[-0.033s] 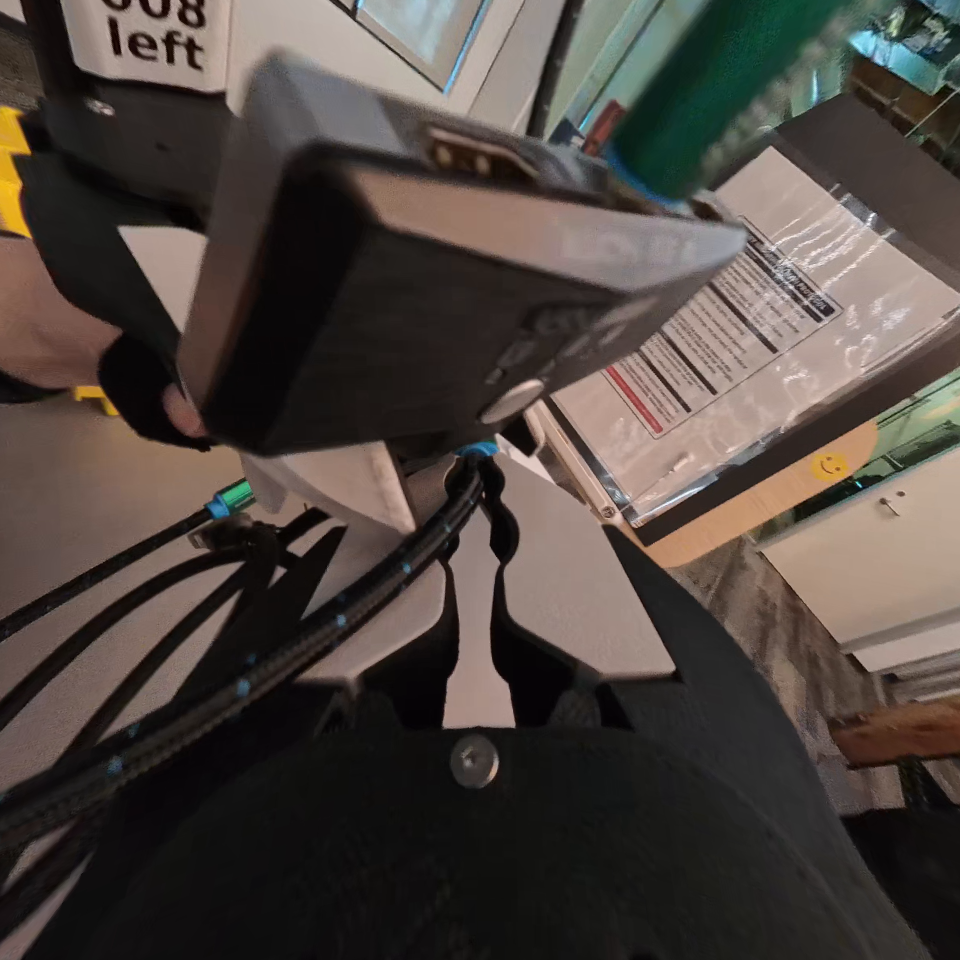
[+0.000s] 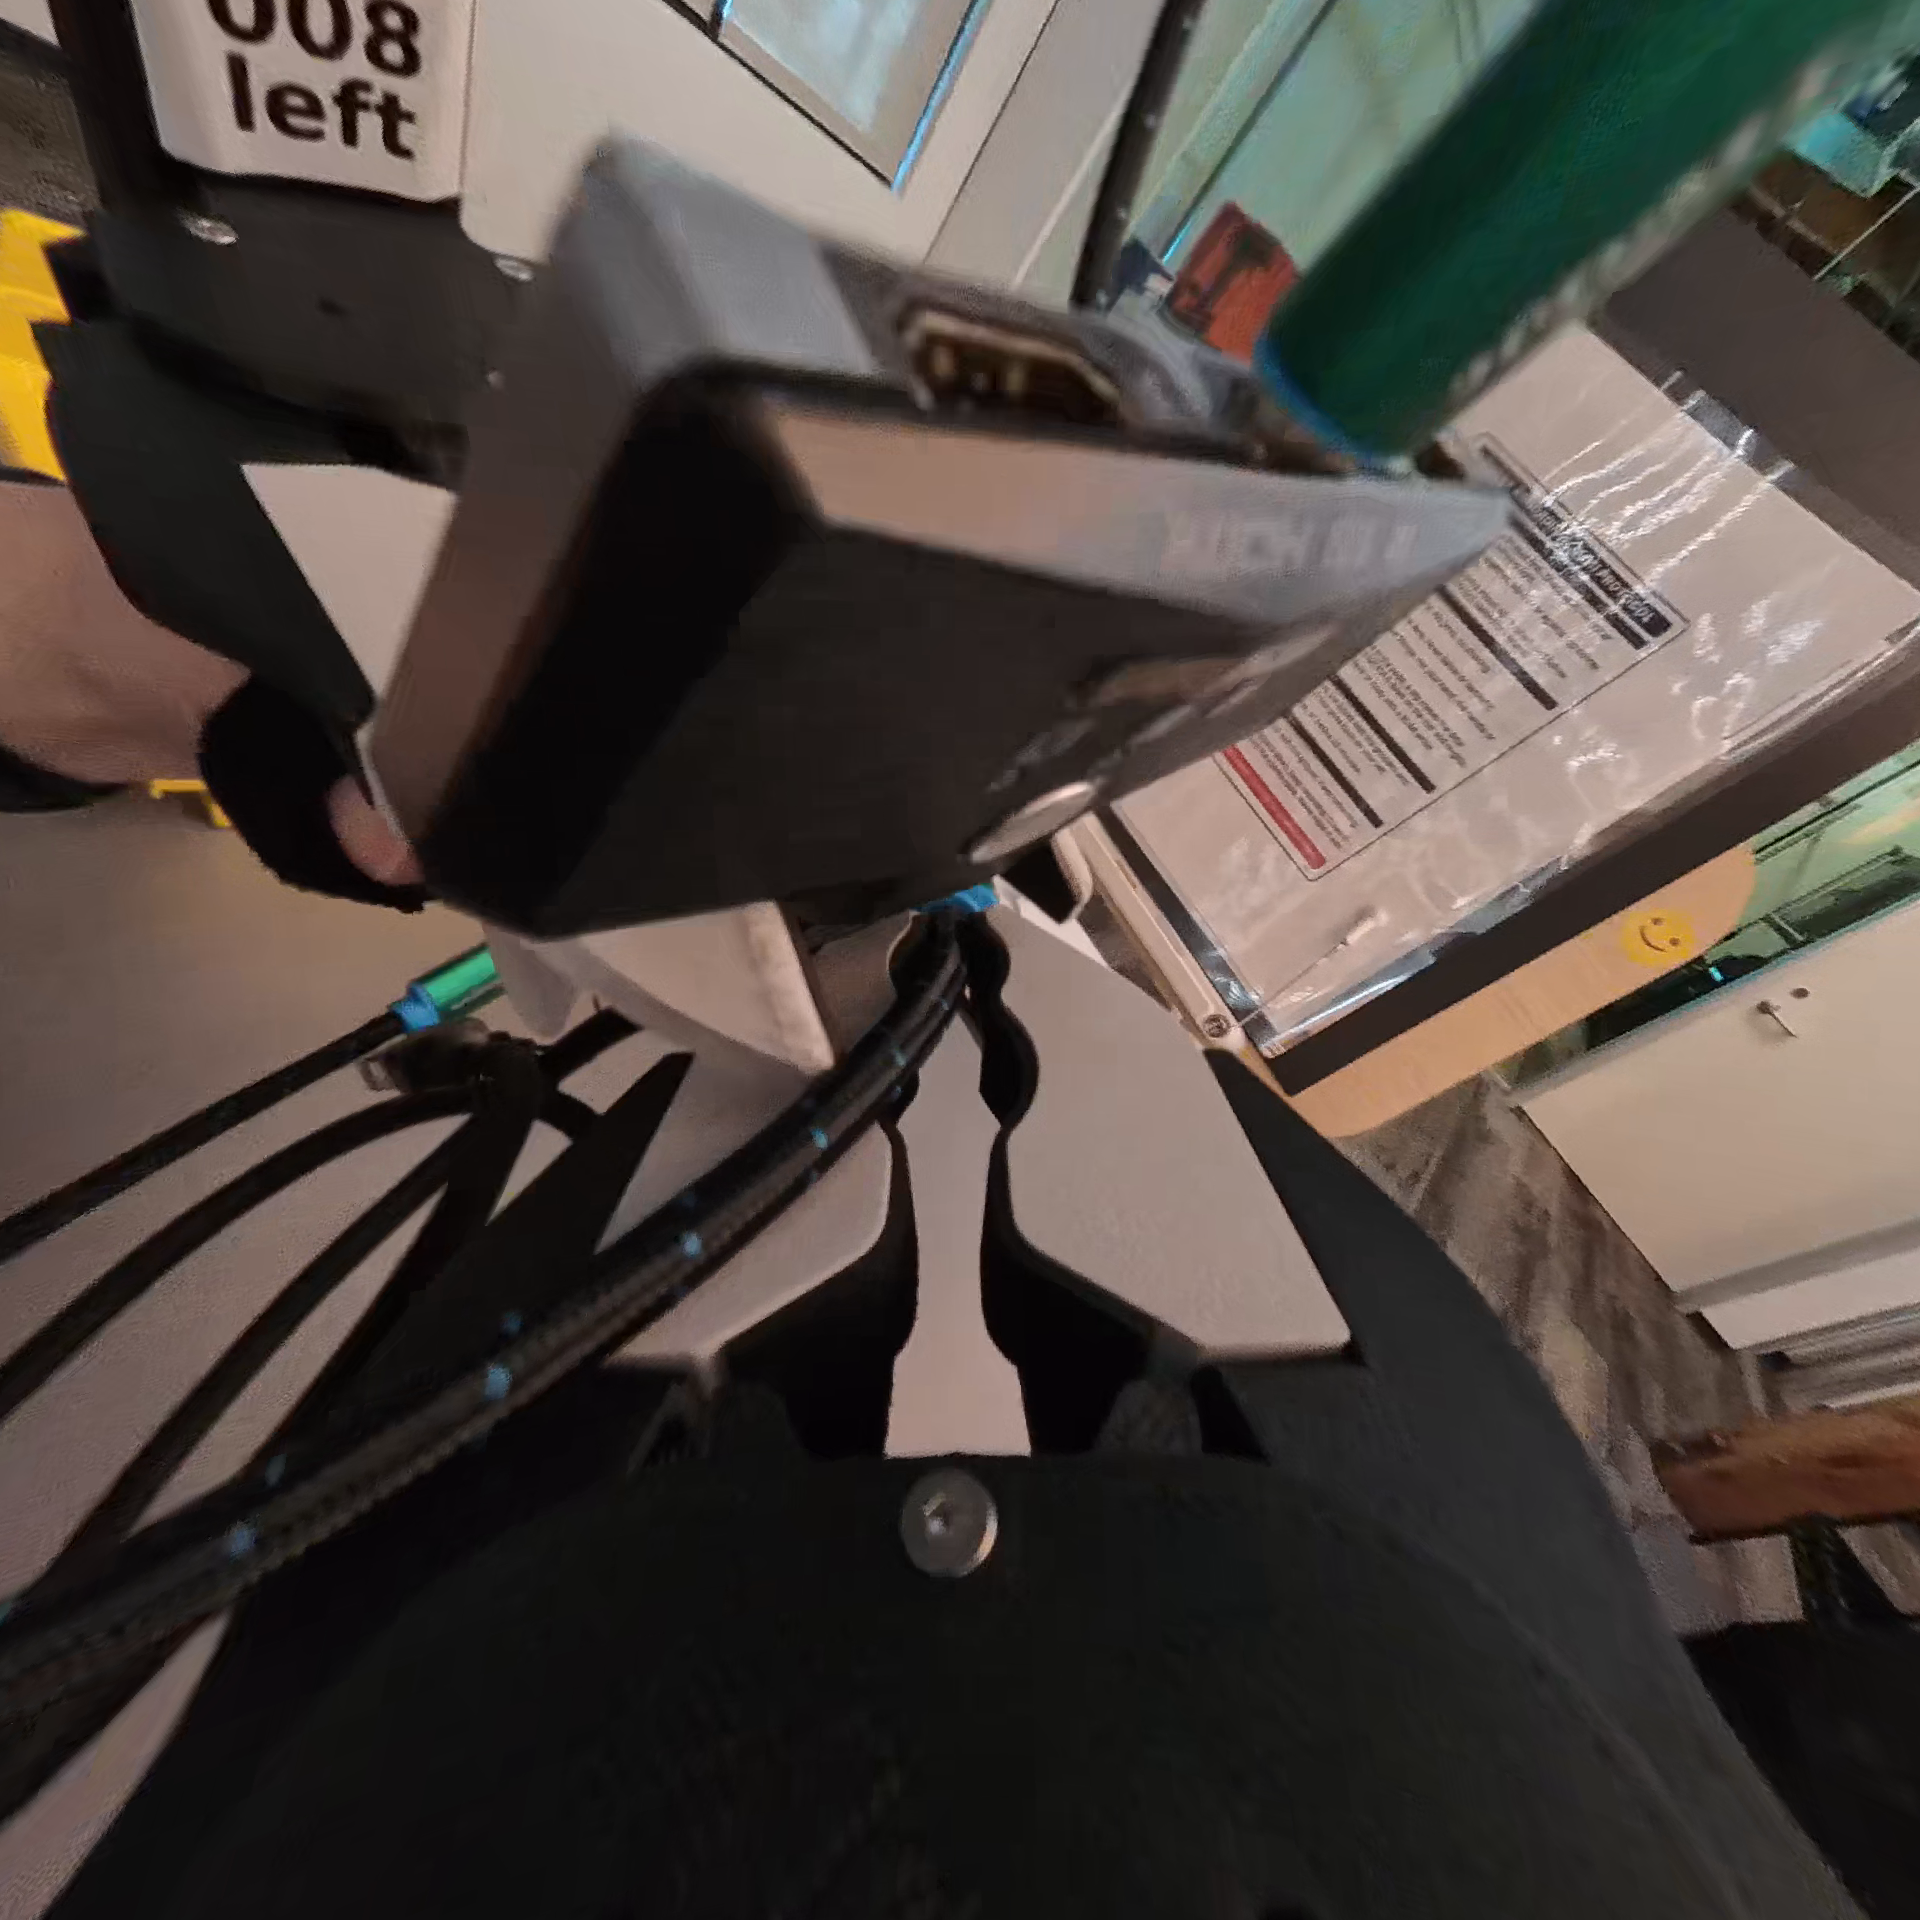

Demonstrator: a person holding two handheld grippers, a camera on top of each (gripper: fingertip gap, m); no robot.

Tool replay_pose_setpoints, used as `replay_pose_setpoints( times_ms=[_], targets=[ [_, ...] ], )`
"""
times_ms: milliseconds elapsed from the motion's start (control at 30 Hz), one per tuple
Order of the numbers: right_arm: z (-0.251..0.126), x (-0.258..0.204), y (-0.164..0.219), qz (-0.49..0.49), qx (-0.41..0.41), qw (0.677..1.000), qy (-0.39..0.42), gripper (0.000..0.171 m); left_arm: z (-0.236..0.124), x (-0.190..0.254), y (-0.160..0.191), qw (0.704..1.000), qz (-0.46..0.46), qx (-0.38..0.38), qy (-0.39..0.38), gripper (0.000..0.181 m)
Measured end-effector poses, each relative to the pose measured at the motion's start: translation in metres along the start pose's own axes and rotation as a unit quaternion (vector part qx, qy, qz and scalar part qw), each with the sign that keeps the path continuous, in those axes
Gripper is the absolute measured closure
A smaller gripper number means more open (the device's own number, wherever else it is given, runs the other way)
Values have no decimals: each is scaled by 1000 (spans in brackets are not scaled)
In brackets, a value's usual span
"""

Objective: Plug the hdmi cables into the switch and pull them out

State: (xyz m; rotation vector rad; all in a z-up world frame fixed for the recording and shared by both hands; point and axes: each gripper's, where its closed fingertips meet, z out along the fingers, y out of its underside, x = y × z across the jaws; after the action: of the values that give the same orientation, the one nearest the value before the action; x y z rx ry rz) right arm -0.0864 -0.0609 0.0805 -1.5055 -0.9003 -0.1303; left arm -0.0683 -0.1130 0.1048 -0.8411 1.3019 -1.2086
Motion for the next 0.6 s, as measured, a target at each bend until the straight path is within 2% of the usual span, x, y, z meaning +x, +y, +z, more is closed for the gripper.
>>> replay_pose_setpoints(
  times_ms=[267,600],
  targets=[
    [-3,5,7,-16,-7,1000,-11,164,3,0,6,999,30,-35,-12,143],
    [-3,-9,-4,-3,39,997,-63,165,5,9,-3,1000,-4,4,11,142]
  ],
)
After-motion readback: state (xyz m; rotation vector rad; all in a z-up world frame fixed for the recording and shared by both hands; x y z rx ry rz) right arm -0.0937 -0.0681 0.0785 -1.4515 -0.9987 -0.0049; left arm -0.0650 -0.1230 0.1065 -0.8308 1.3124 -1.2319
